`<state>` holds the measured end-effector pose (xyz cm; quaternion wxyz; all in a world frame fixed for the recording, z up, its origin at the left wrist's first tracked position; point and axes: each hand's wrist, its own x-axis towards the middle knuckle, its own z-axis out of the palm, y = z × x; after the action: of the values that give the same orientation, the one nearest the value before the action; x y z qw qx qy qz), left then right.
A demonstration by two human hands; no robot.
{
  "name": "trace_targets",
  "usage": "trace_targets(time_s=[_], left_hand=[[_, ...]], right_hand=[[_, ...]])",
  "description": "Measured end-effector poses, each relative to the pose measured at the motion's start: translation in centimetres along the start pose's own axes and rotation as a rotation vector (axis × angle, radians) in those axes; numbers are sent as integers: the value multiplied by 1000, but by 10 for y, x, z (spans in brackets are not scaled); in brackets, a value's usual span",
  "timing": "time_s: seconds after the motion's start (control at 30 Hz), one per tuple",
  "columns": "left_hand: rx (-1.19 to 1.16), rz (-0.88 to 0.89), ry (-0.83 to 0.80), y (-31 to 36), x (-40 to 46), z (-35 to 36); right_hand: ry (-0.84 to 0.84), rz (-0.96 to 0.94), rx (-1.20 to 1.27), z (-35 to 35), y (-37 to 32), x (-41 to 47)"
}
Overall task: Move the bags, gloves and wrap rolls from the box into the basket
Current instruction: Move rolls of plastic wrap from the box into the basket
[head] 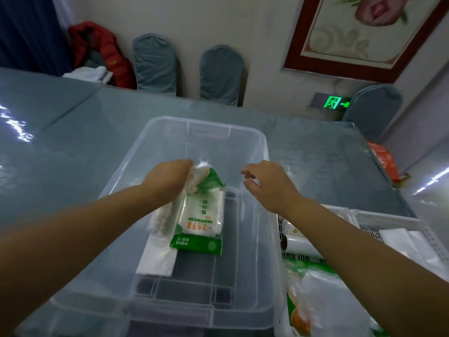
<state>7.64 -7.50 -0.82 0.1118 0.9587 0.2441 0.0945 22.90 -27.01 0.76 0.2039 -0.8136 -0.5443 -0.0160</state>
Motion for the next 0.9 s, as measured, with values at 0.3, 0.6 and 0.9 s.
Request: trace_targets(time_s=[0.3, 0.6, 0.9], left_hand=[[-1132, -22, -103, 56, 4, -101], [-1067, 49, -62, 160, 10, -106], [-558, 42, 324, 294, -13, 0]], right_hand=[[209, 132, 465, -43, -13, 9], [322, 176, 603, -100, 35, -43], [194, 372, 402, -120, 167, -124]])
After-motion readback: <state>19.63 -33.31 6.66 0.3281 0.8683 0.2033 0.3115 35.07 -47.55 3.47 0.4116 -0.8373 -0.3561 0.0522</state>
